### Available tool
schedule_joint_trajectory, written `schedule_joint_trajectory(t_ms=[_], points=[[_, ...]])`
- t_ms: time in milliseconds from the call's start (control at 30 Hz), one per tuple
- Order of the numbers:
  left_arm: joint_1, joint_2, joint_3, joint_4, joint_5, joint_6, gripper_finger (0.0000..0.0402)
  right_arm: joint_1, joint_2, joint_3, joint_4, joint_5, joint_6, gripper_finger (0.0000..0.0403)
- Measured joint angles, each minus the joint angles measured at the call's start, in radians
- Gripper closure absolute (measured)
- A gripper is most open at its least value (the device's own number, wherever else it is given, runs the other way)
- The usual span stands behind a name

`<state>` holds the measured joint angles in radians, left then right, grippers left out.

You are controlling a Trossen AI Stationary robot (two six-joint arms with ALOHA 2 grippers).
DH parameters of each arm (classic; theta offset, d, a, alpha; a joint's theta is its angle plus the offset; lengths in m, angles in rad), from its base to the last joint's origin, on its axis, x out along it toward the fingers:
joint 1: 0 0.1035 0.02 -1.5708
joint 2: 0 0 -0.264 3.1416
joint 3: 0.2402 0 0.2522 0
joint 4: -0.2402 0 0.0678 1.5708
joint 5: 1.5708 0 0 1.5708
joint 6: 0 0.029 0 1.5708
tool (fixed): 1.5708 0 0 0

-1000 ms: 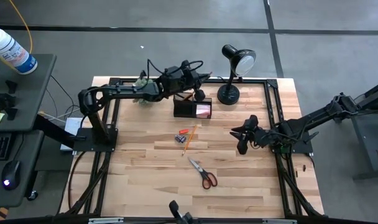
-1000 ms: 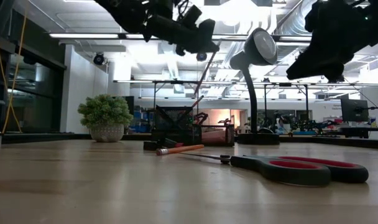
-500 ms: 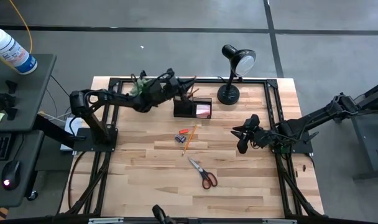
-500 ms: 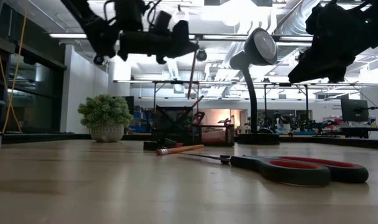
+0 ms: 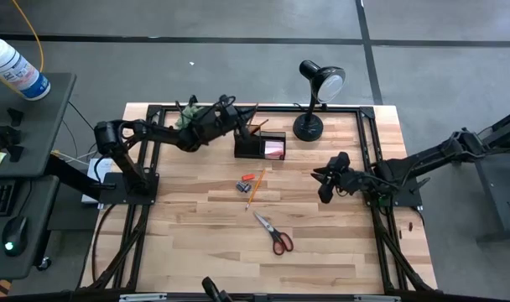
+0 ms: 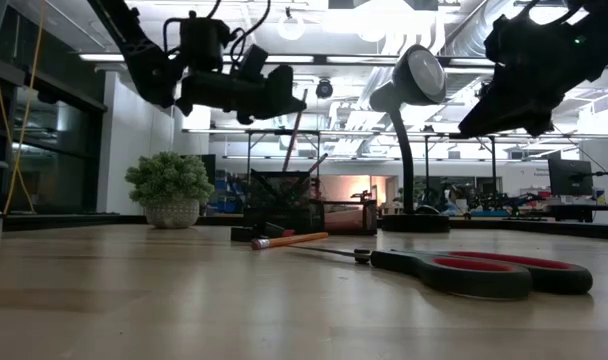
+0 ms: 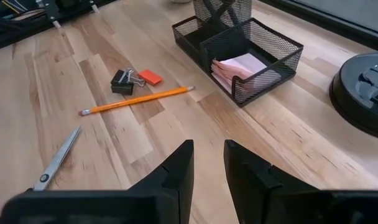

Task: Pick and place office supplies into organizer
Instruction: Put the bottom pencil into the desk organizer, then put the black scissors into the desk organizer

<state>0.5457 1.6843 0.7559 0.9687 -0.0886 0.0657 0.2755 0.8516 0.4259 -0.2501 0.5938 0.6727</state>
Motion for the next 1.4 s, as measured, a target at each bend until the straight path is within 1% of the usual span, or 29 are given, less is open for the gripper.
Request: schedule_joint_trajectory(t_ms=[100, 167, 367, 567, 700, 767, 833, 900, 1000, 1200, 1400], points=[[-0.005, 0.003, 0.000, -0.038, -0.002, -0.007, 0.0400, -0.019, 0.000, 0.000, 0.007, -0.024, 0.000, 0.0320], [-0.005, 0.003, 0.000, -0.068, -0.024, -0.009, 0.0393, -0.030, 0.000, 0.000, 0.018, -0.040, 0.000, 0.0320], [-0.003, 0.003, 0.000, -0.134, -0.060, -0.011, 0.0352, -0.047, 0.000, 0.000, 0.041, -0.055, 0.000, 0.0320], [-0.002, 0.003, 0.000, -0.149, -0.062, -0.019, 0.0322, -0.047, 0.000, 0.000, 0.045, -0.055, 0.000, 0.0320], [-0.002, 0.003, 0.000, -0.146, -0.059, -0.032, 0.0312, -0.047, 0.000, 0.000, 0.045, -0.055, 0.000, 0.0320], [-0.003, 0.003, 0.000, -0.120, -0.040, -0.044, 0.0310, -0.047, 0.000, 0.000, 0.045, -0.055, 0.000, 0.0320], [-0.003, 0.003, 0.000, -0.079, -0.005, -0.048, 0.0311, -0.047, 0.000, 0.000, 0.045, -0.056, 0.000, 0.0320], [-0.004, 0.002, 0.000, -0.056, 0.032, -0.088, 0.0315, -0.047, 0.000, 0.000, 0.045, -0.056, 0.000, 0.0320], [-0.032, -0.010, 0.000, -0.087, 0.058, -0.150, 0.0327, -0.047, 0.000, 0.000, 0.045, -0.056, 0.000, 0.0320], [-0.178, -0.054, 0.000, -0.230, 0.020, -0.168, 0.0362, -0.046, 0.000, 0.000, 0.045, -0.052, 0.000, 0.0320], [-0.358, -0.107, 0.000, -0.402, -0.071, -0.222, 0.0390, -0.046, 0.000, 0.000, 0.045, -0.052, 0.000, 0.0320]])
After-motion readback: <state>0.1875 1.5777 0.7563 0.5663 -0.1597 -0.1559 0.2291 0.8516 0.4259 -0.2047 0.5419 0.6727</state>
